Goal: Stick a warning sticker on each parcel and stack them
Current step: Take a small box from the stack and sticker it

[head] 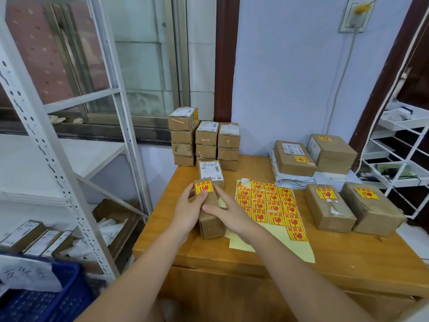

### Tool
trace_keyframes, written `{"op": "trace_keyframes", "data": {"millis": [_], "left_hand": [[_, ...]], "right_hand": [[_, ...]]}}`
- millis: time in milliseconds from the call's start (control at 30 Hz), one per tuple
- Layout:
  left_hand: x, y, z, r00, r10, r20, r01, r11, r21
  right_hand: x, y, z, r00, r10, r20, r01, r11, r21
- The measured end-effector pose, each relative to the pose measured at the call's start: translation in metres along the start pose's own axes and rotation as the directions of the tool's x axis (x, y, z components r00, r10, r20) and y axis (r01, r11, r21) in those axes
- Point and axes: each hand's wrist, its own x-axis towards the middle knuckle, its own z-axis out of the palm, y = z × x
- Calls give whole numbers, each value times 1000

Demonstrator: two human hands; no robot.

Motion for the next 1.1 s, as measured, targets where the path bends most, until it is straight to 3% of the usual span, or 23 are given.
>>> {"op": "trace_keyframes", "data": {"millis": [167, 300, 367, 500, 667, 867, 1100], "left_hand": [[7, 13, 7, 998, 60, -2, -60, 998, -2], [14, 30, 23, 996, 73, 47, -72, 997, -19], [17, 38, 34, 987, 129, 91, -134, 990, 51], [28, 46, 51, 955, 221, 197, -280, 890, 359], [46, 43, 68, 909, 192, 369, -402, 634, 661], [62, 39, 98, 844, 196, 499, -532, 420, 735], [88, 37, 126, 825, 138, 548, -559, 344, 755]], "right_hand": [[-1, -9, -9, 999, 13, 36, -24, 948, 318], [-5, -24, -37, 1000, 23, 15, -27, 916, 401], [-6, -27, -62, 999, 33, -22, -22, 916, 400], [-2, -28, -121, 982, 58, -180, 1, 950, 311], [-1, -34, -192, 921, 31, -389, -13, 999, 50], [16, -36, -263, 862, -14, -507, -155, 945, -289], [70, -41, -308, 841, -42, -540, -355, 710, -608]]}}
